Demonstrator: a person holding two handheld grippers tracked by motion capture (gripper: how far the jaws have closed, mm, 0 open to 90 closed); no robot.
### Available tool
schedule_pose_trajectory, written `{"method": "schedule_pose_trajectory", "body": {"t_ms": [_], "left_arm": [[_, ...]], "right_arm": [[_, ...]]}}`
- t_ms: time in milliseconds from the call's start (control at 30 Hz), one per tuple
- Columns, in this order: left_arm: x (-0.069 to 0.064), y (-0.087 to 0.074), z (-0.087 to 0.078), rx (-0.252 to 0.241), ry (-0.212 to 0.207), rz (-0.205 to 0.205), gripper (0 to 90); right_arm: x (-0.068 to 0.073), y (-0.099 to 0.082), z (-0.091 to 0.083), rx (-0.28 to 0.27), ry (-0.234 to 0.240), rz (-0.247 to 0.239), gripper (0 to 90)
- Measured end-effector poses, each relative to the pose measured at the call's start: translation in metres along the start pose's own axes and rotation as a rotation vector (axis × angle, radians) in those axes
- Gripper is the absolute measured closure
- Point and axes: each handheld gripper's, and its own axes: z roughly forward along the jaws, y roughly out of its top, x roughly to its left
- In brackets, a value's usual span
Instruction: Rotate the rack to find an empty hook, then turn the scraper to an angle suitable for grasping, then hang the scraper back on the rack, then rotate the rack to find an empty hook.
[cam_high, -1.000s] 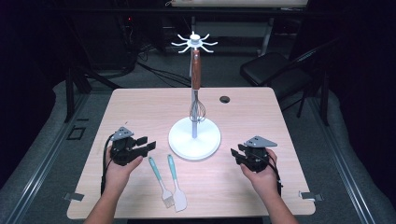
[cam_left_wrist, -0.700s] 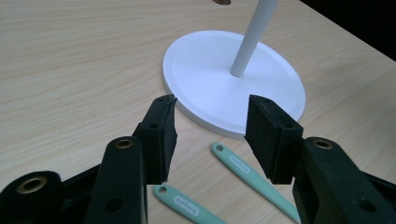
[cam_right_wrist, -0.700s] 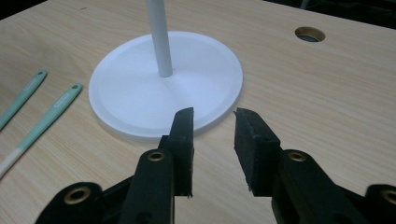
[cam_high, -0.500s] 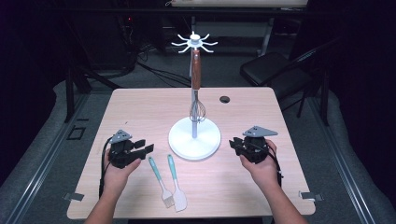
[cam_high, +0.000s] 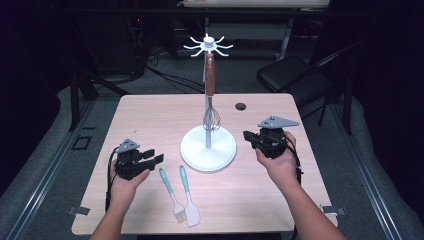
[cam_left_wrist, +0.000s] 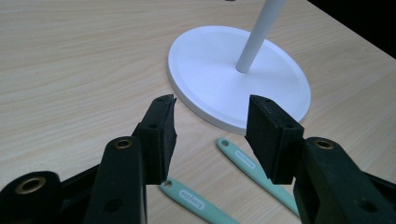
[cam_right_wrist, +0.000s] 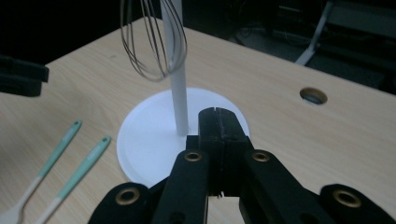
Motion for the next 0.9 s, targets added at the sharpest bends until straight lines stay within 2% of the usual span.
{"method": "schedule_pose_trajectory", "body": {"t_ms": [67, 200, 333, 467, 667, 733, 900], "left_arm": [[0.0, 0.0, 0.0, 0.013, -0.004, 0.001, 52.2], [-0.001, 0.001, 0.0, -0.003, -0.009, 0.008, 52.2], [-0.001, 0.001, -0.002, -0.004, -0.013, 0.005, 52.2], [0.001, 0.001, -0.001, -0.007, -0.009, 0.005, 52.2], [0.001, 0.001, -0.001, -0.009, -0.012, 0.003, 52.3], [0.001, 0.001, -0.001, 0.003, -0.015, 0.007, 52.3], [0.0, 0.001, 0.002, -0.002, -0.017, 0.007, 52.3]], "right_arm": [[0.003, 0.009, -0.001, -0.039, 0.004, -0.017, 90.0], [0.008, 0.032, -0.004, -0.12, 0.017, -0.042, 90.0], [0.01, 0.054, -0.008, -0.187, 0.035, -0.035, 90.0], [0.006, 0.073, -0.011, -0.226, 0.049, -0.021, 90.0], [0.004, 0.095, -0.015, -0.291, 0.036, -0.03, 90.0], [0.003, 0.104, -0.018, -0.302, 0.028, -0.039, 90.0], [0.003, 0.129, -0.023, -0.334, 0.026, -0.044, 90.0]]}}
